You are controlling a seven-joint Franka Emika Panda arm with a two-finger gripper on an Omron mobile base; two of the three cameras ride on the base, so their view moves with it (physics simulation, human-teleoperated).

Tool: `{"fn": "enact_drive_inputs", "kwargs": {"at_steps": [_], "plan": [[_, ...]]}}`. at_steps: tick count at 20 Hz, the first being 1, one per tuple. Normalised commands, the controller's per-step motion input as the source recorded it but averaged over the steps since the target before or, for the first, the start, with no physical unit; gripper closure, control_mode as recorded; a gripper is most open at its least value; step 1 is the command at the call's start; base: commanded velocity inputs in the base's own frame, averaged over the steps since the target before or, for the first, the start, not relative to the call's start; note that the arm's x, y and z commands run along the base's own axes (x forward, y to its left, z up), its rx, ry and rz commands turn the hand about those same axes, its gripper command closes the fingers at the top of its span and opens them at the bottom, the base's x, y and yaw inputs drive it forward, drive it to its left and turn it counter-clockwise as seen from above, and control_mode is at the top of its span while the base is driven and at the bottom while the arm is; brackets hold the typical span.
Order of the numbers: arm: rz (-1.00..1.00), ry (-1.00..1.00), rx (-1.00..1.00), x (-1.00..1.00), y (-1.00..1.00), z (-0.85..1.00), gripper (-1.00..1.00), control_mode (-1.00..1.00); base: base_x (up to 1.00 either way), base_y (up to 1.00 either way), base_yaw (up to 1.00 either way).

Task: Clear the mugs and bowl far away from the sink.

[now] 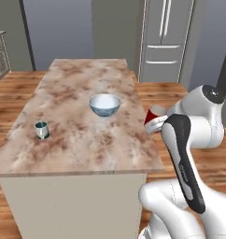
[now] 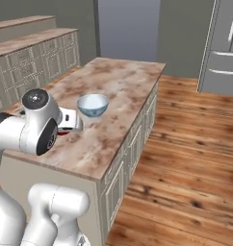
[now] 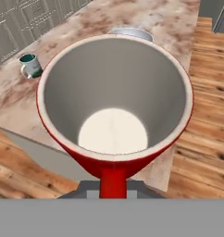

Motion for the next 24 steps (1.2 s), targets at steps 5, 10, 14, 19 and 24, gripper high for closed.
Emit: {"fn": "enact_drive_inputs", "kwargs": {"at_steps": [5,10,14,19,24], "plan": [[0.00,0.00,0.00,0.00,0.00,0.00,1.00,1.00,0.08,0.24,0.16],[0.00,0.00,0.00,0.00,0.00,0.00,1.00,1.00,0.00,0.00,0.30],[0.00,0.00,0.00,0.00,0.00,0.00,1.00,1.00,0.07,-0.01,0.29],[0.00,0.00,0.00,0.00,0.00,0.00,1.00,1.00,0.45,-0.07,0.08],[0.00,0.00,0.00,0.00,0.00,0.00,1.00,1.00,0.81,0.00,-0.03]]}}
